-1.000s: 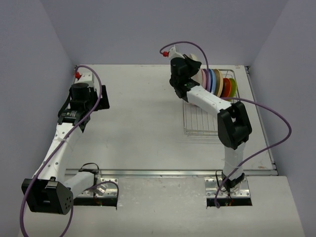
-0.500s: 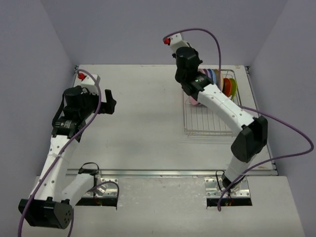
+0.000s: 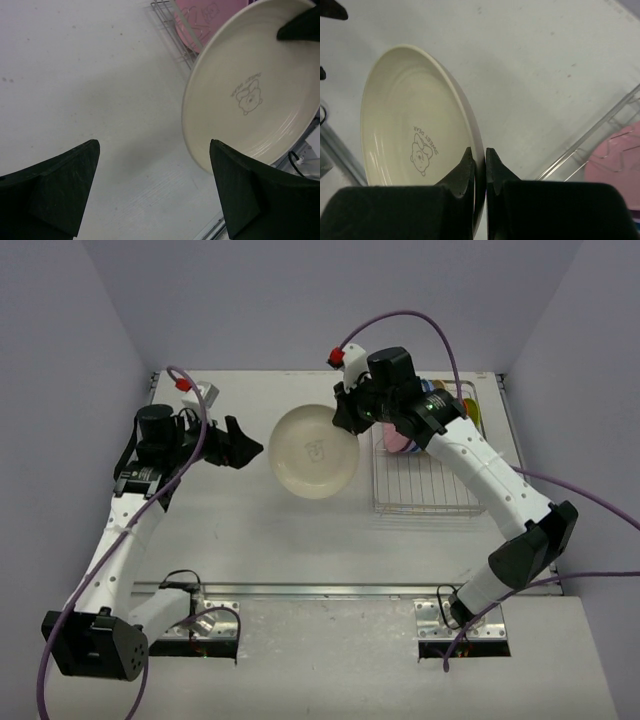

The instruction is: Unload the plates from the dish rack

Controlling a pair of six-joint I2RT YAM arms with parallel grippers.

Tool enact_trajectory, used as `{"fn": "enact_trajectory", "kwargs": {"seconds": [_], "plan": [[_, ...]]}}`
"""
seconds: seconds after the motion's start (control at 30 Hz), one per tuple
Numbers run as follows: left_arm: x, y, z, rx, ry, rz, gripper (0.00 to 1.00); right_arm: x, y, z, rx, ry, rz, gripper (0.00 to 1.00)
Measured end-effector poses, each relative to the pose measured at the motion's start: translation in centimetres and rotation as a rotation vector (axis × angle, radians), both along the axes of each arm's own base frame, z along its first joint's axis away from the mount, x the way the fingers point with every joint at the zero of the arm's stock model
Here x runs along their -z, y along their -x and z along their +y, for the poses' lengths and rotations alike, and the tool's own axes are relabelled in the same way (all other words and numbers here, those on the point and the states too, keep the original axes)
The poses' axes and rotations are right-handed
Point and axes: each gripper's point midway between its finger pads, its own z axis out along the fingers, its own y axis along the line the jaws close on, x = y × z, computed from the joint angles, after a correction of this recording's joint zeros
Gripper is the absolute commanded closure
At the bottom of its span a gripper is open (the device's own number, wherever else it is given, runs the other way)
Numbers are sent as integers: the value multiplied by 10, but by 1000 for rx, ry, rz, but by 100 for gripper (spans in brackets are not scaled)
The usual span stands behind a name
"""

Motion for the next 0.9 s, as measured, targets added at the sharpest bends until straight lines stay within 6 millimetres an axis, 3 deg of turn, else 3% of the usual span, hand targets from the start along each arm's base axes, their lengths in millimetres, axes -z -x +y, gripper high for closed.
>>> {"fn": "enact_trajectory", "kwargs": {"seconds": [0.17,0.47,0.73,0.77,0.83,0.9], "plan": [[5,-1,-13,65,66,51,29,30,19,12,-67,-21,141,100],[22,-1,-24,140,107,133,41,29,28,22,-103,-73,191,100],[35,2,-26,172,97,166,72,40,16,32,-95,-72,226,100],[37,2,-26,176,95,174,77,42,15,32,-93,-71,230,100],[45,2,-26,180,88,198,98,43,13,34,-91,-71,233,100],[52,3,-27,190,89,226,100,42,11,35,-86,-71,233,100]]}}
